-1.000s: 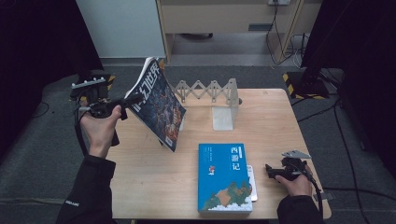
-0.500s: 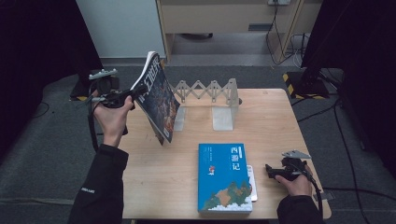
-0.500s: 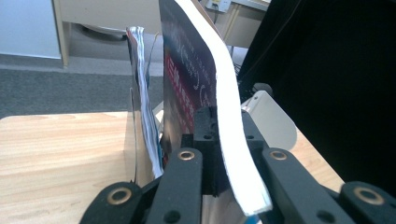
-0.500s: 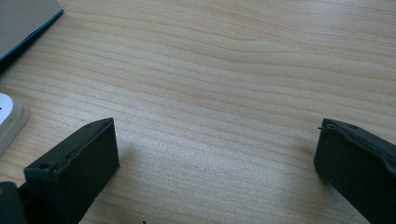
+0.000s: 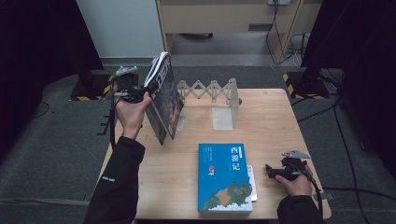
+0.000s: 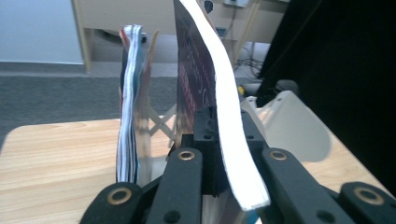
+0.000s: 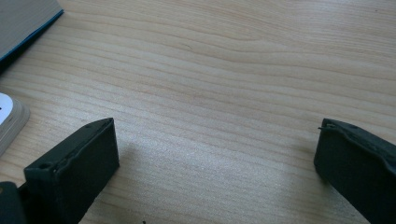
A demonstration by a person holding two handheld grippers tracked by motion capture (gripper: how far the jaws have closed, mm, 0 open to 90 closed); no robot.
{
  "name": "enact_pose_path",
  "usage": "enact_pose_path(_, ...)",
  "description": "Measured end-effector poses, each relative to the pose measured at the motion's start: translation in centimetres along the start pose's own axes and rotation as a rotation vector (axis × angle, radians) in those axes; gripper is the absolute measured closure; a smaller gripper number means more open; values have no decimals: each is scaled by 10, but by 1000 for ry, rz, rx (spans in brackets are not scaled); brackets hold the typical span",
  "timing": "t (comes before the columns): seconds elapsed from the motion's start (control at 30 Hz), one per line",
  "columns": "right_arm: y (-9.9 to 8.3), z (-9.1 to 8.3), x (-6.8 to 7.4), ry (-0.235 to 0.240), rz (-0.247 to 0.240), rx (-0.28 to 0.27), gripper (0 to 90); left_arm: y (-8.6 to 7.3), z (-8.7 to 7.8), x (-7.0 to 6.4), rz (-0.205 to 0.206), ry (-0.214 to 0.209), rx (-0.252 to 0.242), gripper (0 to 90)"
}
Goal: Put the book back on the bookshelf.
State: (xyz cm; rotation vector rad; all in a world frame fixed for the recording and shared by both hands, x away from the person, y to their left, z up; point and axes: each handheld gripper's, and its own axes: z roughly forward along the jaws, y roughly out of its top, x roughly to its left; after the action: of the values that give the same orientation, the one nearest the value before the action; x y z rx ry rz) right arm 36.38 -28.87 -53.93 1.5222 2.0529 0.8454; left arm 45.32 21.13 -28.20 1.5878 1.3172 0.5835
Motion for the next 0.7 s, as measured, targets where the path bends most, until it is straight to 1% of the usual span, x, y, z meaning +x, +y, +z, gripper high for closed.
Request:
enact_pose_path(0.1, 0, 0, 0, -1, -1, -1, 2, 0, 7, -2, 17, 31, -4, 820)
enact_pose_path(0.17, 0, 0, 0, -1, -1, -1, 2, 0, 11, -3, 20, 44, -5, 820)
enact_pose_path(0.3, 0, 0, 0, -1, -1, -1, 2, 1, 16, -5, 21, 61, -9, 820)
enact_pose_path(0.4, 0, 0, 0, -1, -1, -1, 1, 1, 19, -9, 31, 73, -15, 820)
enact_pose_path(0.53, 0, 0, 0, -1, -1, -1, 2, -1, 26, -13, 44, 87, -6, 820)
enact_pose_path(0.63, 0, 0, 0, -2, 0, -1, 2, -4, 32, -17, 61, 98, -8, 820)
enact_pose_path(0.7, 0, 0, 0, -2, 0, -1, 1, -5, 35, -19, 64, 107, -8, 820)
